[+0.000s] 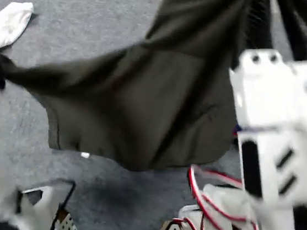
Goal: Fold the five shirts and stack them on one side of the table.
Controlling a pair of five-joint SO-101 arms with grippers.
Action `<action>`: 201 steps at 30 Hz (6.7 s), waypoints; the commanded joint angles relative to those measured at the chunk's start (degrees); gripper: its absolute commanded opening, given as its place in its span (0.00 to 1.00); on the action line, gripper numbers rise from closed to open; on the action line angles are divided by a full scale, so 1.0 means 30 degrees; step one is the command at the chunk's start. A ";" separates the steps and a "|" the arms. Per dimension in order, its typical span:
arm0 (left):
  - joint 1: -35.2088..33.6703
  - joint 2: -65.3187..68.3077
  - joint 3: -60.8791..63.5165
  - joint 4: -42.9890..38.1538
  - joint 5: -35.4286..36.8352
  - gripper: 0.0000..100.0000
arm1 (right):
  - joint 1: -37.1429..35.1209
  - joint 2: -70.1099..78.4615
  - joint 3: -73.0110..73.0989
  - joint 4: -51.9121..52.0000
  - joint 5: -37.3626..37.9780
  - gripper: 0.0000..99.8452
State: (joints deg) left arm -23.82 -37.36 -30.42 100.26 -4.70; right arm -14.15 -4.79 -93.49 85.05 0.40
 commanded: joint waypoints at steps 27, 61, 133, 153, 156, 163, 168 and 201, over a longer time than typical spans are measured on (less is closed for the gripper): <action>-0.7004 -0.6198 -0.0586 -0.0996 0.1172 0.02 | -0.3355 -0.2740 0.2711 -0.5568 0.3956 0.00; -0.1875 -0.1568 2.3033 -2.5905 0.5099 0.02 | -0.0747 0.8220 1.2967 -1.2952 0.1817 0.00; -0.0440 -0.8484 3.1707 -1.0696 -0.3575 0.02 | 0.1216 -1.0418 4.1333 -0.4249 0.9758 0.00; -0.0322 -0.8484 3.2645 -0.9758 -0.4601 0.02 | 0.1949 -1.8828 5.3348 -0.6037 1.1311 0.02; -0.0440 -0.8484 3.2234 -0.9465 -0.4630 0.03 | 0.1949 -1.9209 5.3846 -0.6183 1.1223 0.12; -0.0469 -0.8484 3.0154 -0.7853 -0.5128 0.20 | 0.1978 -2.0381 5.2498 -0.5392 1.1370 0.32; -0.0469 -0.8454 2.6110 -0.5568 -0.5040 0.16 | 0.2095 -2.0967 4.9626 -0.4044 1.1253 0.28; 0.0791 1.1531 1.9985 -1.3333 -0.0440 0.02 | 0.0982 1.5399 2.1084 -0.4220 0.4396 0.00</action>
State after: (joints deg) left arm -21.63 -3.08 29.10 62.20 -6.37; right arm -9.67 36.53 -21.32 69.58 15.16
